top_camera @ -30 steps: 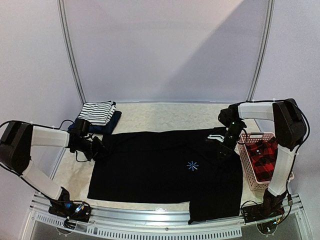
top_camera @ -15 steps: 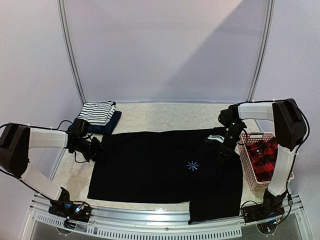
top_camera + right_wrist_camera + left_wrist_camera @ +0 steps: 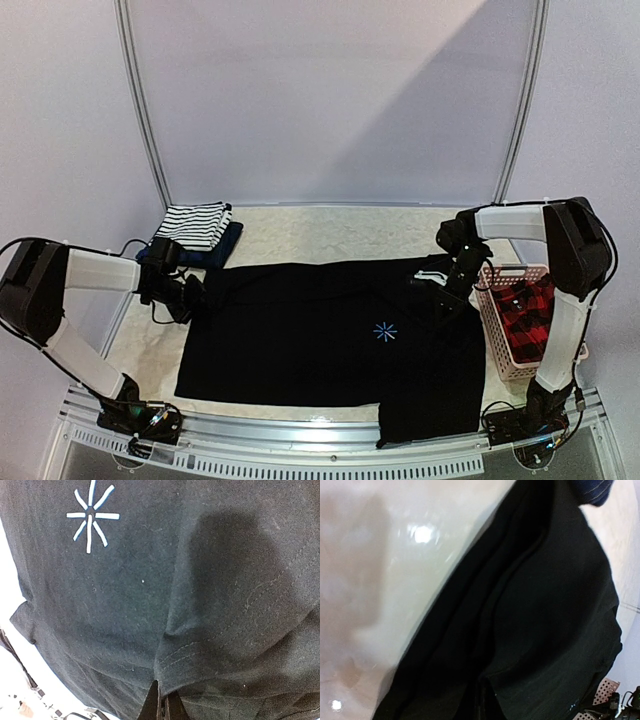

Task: Fold and stack the mixed laundry pile
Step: Adjust the 1/3-folded T-shirt at the center of the board.

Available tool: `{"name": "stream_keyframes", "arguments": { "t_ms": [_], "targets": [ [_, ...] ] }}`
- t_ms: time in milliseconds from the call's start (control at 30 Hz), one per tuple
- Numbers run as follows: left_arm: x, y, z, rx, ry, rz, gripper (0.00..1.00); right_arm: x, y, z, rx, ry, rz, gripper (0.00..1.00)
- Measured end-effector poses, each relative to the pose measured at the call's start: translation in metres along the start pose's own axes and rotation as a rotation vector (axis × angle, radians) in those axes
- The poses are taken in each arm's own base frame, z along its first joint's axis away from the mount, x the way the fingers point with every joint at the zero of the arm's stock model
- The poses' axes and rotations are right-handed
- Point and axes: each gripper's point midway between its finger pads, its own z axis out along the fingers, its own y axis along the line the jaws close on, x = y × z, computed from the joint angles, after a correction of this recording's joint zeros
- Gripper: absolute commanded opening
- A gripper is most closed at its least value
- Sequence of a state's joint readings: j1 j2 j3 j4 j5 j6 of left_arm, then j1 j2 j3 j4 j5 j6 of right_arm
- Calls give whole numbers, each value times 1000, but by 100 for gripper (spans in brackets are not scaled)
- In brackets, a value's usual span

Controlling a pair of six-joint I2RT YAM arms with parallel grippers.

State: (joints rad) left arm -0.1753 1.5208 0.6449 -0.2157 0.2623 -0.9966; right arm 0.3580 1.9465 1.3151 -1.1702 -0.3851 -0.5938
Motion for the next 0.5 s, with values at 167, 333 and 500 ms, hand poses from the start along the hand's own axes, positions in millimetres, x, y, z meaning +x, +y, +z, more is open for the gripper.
{"name": "stream_keyframes", "arguments": {
  "t_ms": [167, 333, 500],
  "targets": [
    [-21, -23, -15, -8, -55, 74, 0, 0, 2, -5, 9, -8, -15, 0],
    [-38, -42, -32, -12, -103, 153, 0, -6, 11, -35, 57, -59, -52, 0],
    [-45, -45, -43, -47, -98, 219, 0, -3, 18, -56, 100, -79, -85, 0]
  ]
}}
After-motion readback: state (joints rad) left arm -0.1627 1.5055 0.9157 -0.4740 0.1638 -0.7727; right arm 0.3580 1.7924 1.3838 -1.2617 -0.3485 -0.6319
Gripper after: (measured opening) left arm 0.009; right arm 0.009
